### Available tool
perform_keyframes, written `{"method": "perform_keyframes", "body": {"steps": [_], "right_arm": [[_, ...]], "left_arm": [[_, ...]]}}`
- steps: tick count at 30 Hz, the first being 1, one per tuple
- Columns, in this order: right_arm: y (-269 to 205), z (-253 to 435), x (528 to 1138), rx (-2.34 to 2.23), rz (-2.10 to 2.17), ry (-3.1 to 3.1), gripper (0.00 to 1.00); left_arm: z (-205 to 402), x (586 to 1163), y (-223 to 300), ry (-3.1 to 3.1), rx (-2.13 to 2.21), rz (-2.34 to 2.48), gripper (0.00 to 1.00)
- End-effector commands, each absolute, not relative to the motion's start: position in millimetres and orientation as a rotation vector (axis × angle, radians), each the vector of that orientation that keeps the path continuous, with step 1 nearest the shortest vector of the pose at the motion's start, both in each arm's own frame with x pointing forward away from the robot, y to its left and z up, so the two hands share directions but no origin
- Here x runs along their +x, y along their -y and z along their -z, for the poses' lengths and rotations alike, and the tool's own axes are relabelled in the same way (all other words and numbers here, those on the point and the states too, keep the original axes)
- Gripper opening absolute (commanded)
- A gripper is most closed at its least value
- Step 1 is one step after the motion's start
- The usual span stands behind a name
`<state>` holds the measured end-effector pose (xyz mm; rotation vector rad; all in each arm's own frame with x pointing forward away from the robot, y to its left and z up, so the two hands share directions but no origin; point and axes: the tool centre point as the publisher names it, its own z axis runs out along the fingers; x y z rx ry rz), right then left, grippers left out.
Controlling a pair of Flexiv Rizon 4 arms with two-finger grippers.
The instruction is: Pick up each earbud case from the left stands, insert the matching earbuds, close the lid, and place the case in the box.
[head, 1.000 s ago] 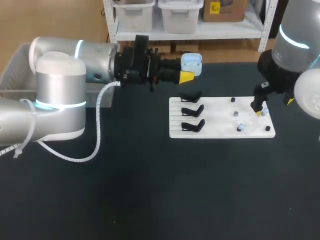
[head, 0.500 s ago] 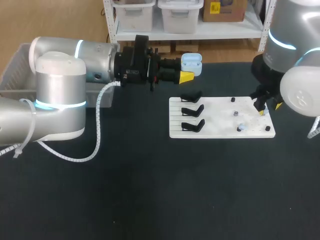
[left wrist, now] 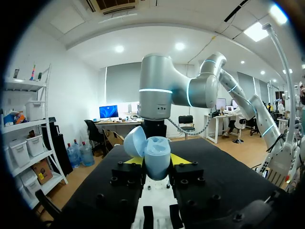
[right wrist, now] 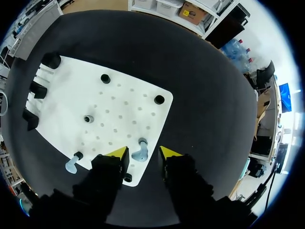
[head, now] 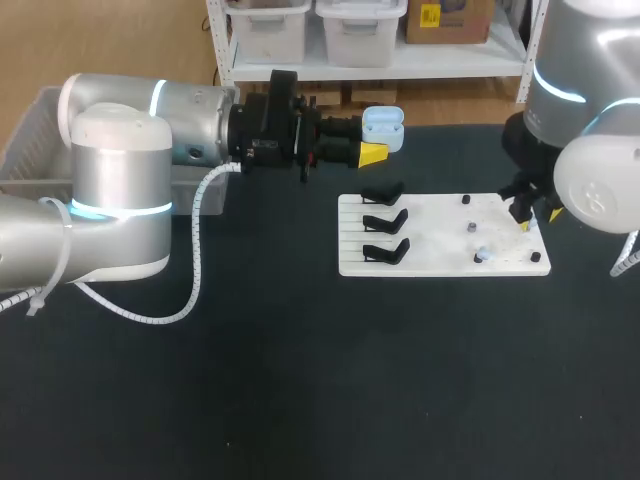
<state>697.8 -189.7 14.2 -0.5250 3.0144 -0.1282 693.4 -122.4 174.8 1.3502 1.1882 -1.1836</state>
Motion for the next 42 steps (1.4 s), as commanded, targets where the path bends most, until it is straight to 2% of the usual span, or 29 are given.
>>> {"method": "perform_keyframes", "body": {"steps": [1, 19, 22, 25, 31, 42], "right_arm": [[190, -11, 699, -0.52, 0.132, -3.013, 0.37], [190, -8, 699, -0.518, 0.137, -3.02, 0.26], [190, -8, 699, -0.521, 0.139, -3.021, 0.2], [189, -8, 698, -0.525, 0.14, -3.021, 0.0], [189, -18, 693, -0.532, 0.148, -3.015, 0.0], [180, -89, 662, -0.534, 0.201, -3.062, 0.0]], "left_arm": [[-174, 694, 123, -1.186, 1.349, 1.183, 0.0], [-174, 694, 123, -1.186, 1.349, 1.183, 0.0], [-174, 694, 123, -1.186, 1.349, 1.183, 0.0], [-174, 694, 123, -1.186, 1.349, 1.183, 0.0], [-174, 694, 123, -1.186, 1.349, 1.183, 0.0], [-174, 694, 123, -1.186, 1.349, 1.183, 0.0]]}}
